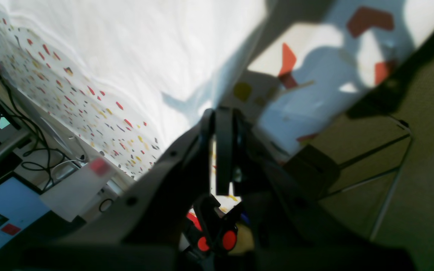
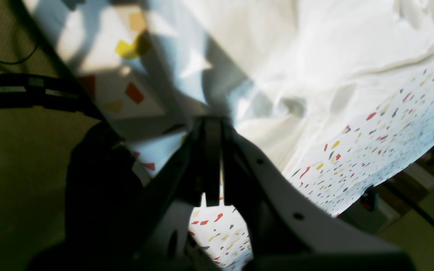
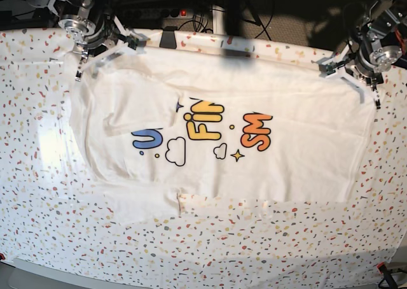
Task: Fold the T-shirt properly
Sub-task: 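Pull the folded edge back toward the arms' base, flattening the shirt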
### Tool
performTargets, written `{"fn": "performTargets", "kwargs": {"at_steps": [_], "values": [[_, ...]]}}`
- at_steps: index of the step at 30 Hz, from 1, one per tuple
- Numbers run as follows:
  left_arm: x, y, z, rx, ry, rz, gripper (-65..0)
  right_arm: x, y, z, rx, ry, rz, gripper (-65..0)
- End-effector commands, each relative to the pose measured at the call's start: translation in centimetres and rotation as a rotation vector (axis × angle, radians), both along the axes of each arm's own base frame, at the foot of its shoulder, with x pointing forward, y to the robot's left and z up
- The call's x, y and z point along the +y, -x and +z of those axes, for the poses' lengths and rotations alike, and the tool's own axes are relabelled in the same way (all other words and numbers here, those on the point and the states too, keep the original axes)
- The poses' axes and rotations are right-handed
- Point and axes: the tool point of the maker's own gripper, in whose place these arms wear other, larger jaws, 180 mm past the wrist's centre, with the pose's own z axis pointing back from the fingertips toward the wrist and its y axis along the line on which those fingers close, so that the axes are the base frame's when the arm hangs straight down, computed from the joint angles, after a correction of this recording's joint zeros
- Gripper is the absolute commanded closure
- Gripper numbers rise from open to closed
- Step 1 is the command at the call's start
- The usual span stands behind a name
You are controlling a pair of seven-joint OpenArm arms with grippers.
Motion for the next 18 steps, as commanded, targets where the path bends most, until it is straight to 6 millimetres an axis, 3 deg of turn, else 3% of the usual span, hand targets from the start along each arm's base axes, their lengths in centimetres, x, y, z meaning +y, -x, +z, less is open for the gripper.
{"fn": "performTargets", "kwargs": {"at_steps": [1, 9, 18], "values": [[0.7, -0.9, 1.0, -0.036, -0.023, 0.0, 0.0, -0.5, -0.6, 0.7, -0.03, 0.011, -0.006, 0.0], [0.5, 0.9, 0.0, 0.006, -0.015, -0.01, 0.0, -0.1, -0.5, 1.0, -0.038, -0.003, -0.004, 0.0], [-0.3, 0.9, -0.1, 0.004, 0.022, -0.033, 0.0, 2.0, -0.1, 2.0, -0.05, -0.071, 0.021, 0.0]]}}
